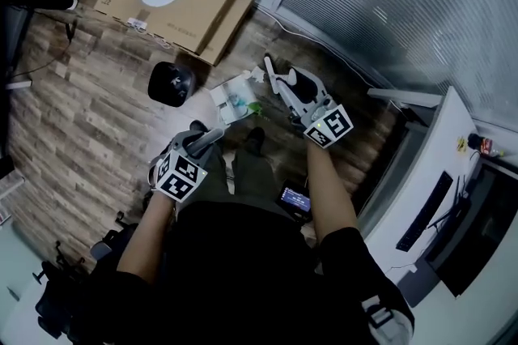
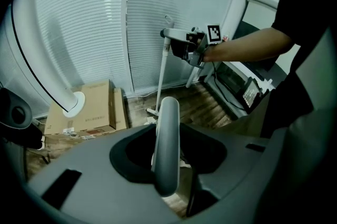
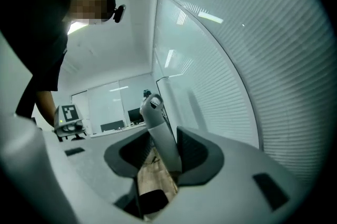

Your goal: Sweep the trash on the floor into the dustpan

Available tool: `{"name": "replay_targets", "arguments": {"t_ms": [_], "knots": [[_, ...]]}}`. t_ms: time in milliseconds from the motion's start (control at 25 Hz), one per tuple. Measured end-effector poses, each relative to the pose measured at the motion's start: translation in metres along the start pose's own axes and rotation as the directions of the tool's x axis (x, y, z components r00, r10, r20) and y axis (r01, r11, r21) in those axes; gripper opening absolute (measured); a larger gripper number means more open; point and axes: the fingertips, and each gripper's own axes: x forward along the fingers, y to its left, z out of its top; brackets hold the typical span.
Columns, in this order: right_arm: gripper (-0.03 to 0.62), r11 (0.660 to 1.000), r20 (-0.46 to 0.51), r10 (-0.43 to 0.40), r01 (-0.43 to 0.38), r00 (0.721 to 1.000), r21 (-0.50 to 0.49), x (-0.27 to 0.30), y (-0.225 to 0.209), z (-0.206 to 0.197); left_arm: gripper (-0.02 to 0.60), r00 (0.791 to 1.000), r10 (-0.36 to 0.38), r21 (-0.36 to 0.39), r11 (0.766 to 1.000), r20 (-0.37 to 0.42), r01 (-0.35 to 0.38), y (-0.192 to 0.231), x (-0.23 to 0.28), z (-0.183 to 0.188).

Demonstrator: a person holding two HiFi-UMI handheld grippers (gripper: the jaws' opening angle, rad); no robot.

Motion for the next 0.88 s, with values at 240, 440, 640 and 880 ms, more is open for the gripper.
{"name": "replay_targets", "arguments": {"t_ms": [240, 440, 640, 880], "knots": [[0.152, 0.99, 0.037, 0.071, -0.075, 0.997, 0.122, -0.002, 0.03, -0.003, 0.127, 0.999, -0.033, -0.025, 0.999, 0.024, 0.034, 0.0, 0.0, -0.001], [0.16, 0.968, 0.113, 0.084, -0.108, 0.99, 0.228, -0.009, 0.053, -0.005, 0.127, 0.999, -0.034, -0.025, 0.999, 0.028, 0.035, 0.001, -0.001, -0.001], [0.161, 0.948, 0.196, 0.036, -0.095, 0.98, 0.305, -0.019, 0.058, -0.003, 0.127, 0.999, -0.038, -0.03, 0.999, 0.03, 0.039, 0.002, 0.0, -0.002], [0.166, 0.945, 0.274, -0.037, -0.055, 0.961, 0.323, -0.037, 0.045, 0.015, 0.127, 0.999, -0.041, -0.028, 0.999, 0.03, 0.042, 0.0, -0.001, -0.004]]}}
